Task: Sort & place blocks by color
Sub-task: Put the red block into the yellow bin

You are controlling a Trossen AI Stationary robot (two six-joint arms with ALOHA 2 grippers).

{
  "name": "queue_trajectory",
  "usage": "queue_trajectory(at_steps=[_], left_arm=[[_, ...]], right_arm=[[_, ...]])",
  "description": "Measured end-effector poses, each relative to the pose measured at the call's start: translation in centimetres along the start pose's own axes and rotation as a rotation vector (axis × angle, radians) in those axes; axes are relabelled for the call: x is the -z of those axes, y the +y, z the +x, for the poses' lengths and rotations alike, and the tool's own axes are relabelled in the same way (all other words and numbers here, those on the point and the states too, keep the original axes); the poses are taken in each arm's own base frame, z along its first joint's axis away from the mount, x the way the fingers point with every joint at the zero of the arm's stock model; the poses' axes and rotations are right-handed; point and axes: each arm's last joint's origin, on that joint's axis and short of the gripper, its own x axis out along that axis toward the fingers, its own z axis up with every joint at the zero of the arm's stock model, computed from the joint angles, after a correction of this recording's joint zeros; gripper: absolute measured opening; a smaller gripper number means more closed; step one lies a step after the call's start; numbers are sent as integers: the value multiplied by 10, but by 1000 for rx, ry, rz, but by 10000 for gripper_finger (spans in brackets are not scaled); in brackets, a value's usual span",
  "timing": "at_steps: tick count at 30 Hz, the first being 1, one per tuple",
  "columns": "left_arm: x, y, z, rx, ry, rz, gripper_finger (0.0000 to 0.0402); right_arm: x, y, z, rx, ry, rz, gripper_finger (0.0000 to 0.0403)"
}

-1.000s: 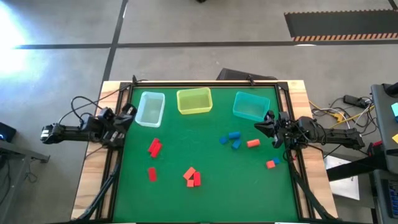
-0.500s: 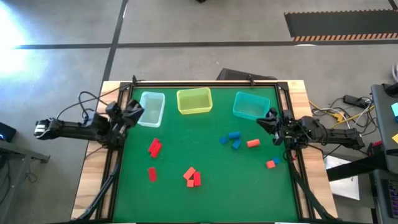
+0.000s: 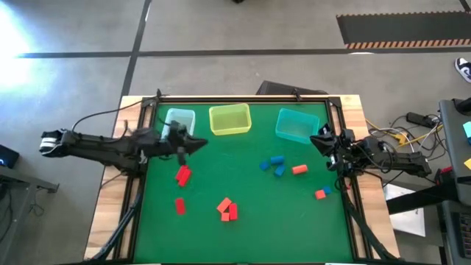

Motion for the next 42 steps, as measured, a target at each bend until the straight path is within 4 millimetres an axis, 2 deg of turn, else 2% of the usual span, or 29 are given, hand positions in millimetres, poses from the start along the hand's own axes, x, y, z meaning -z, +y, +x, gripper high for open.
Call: queue_trajectory(at_steps=[3,8,10,18,25,36,39,42], left_arm=[[0,0,3,-192,228,-55,0],[15,3,-1,-550,582,-151,0],[20,0,-2,-637,677,-183,0],[62,4,-7,-934,1052,-239,0],[82,11,1,-1015,1166,-217,0],[86,12,7,-988,1176,-198,2],[87,11,11,-929,1169,-179,21],[90,11,17,-860,1150,-163,55]], right_arm=[[0,0,0,0,2,1,29],[4,-1,0,11,40,-1,28],[5,-1,0,14,50,-1,28],[8,-2,2,22,76,-6,28],[11,-3,3,33,100,-9,28],[11,-4,4,79,99,-125,28],[11,-5,4,83,99,-141,28],[11,-5,4,95,97,-143,28]])
